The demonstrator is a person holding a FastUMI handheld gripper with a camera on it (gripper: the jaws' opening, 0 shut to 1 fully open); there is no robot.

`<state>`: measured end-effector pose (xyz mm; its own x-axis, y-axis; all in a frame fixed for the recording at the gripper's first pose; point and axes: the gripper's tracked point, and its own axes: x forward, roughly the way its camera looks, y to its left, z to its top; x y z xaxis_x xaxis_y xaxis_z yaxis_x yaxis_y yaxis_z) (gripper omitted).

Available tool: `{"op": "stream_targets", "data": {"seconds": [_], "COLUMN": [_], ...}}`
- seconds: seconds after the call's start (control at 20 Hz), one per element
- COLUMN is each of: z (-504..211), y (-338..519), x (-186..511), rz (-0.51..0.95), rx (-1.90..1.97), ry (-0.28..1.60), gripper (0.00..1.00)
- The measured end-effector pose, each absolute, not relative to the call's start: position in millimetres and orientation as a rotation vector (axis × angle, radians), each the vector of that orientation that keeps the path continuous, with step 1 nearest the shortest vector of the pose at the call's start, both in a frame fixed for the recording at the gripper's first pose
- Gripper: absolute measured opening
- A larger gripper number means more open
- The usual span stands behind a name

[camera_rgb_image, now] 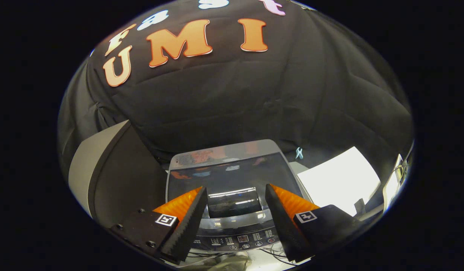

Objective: Put the clothes into the washing machine and then close the washing machine lid.

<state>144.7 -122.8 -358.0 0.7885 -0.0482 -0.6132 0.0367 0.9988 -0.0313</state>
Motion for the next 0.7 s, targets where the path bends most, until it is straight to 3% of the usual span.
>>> {"op": "stream_targets", "data": {"seconds": [0.4,0.7], "z": [-290.2,-198.1], "y": [-118.6,-106.1], "x": [119.3,107.2], "rz": [-0.116,-0.099], "rx": [0.007,-0.021], "ry": [0.531,0.385], "gripper": [0.99,0.98]}}
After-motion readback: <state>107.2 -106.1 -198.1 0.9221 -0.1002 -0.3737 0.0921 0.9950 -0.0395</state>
